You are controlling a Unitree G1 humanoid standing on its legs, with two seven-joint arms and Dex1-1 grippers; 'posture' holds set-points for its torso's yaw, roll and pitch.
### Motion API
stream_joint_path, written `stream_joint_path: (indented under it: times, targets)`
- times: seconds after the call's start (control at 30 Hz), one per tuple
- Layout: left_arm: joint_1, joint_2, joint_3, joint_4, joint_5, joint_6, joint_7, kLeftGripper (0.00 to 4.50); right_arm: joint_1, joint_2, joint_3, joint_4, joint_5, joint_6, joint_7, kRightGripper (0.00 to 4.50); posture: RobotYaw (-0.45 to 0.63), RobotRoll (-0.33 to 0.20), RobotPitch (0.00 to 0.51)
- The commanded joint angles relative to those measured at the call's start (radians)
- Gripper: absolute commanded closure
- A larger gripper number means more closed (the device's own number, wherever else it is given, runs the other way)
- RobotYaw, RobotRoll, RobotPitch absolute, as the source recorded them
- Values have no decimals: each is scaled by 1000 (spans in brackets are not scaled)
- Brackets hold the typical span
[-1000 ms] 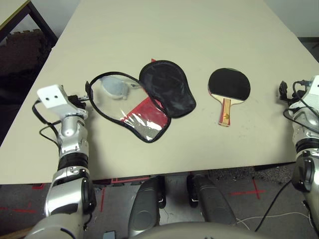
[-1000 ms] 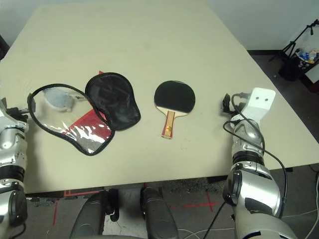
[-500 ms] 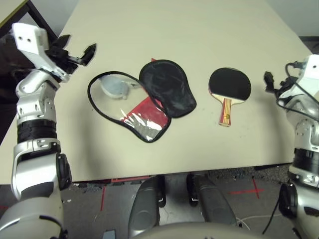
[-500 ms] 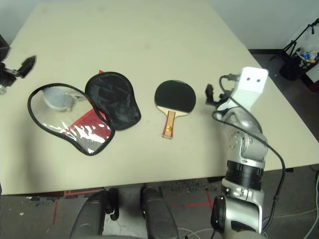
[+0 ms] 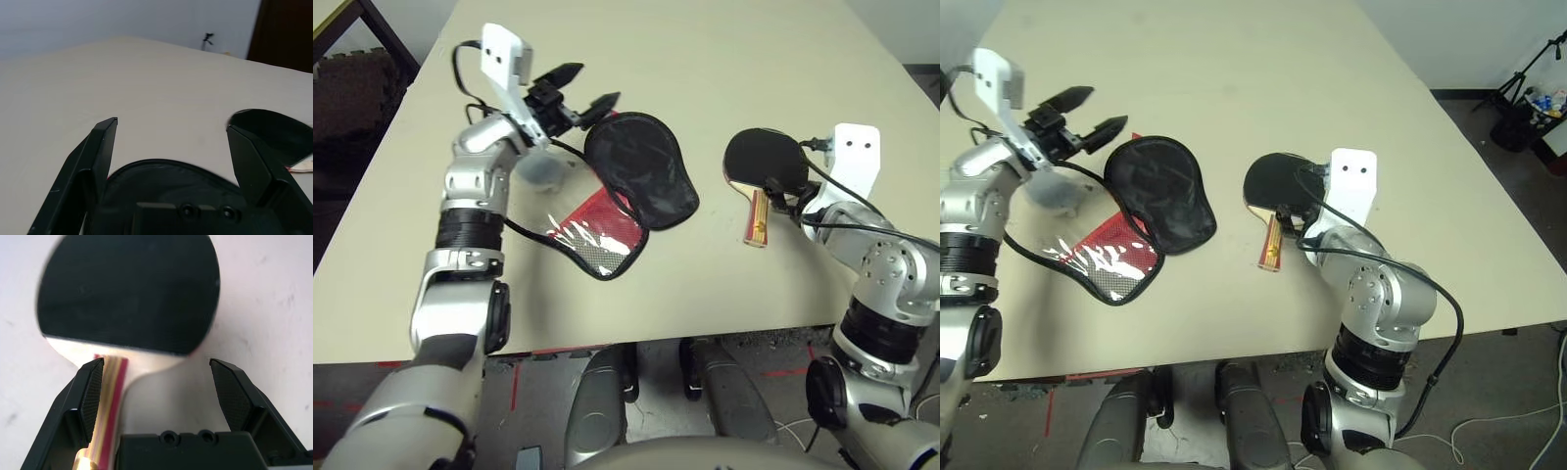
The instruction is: Store the ping-pong paddle in its case and zip it.
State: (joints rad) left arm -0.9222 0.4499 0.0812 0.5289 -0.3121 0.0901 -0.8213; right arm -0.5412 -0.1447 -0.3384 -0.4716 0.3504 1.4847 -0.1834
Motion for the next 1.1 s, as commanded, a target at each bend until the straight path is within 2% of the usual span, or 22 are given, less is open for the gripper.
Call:
stream_joint_path:
  times: [0.03,0.27,0.57,0.67,0.8,0.97,1.1]
  targets:
    - [-23,-33,-31,-34,14,19,-3,0,-24,36,-2,-21,-28,81,5,43,-160,0,253]
    - [-25,-50,-34,-67,13,42,12,0,-53,81,37,-20,-66,127,28,43,-151,0,254]
    - [-3,-45,-20,-118,5,68,34,0,-21,89,95,-29,-86,130,56,43,-142,0,251]
    - [4,-48,-19,-134,0,78,41,0,-9,84,114,-31,-93,130,58,631,-139,0,251]
    - [13,-48,-20,-149,-5,101,44,0,-2,72,125,-33,-112,130,54,1882,-137,0,251]
    - [34,-26,-50,-200,-40,240,-31,0,1,64,125,-27,-135,130,59,3317,-136,0,251]
    - [47,-1,-73,-232,-48,317,-85,0,-15,39,121,-11,-149,130,74,3395,-141,0,251]
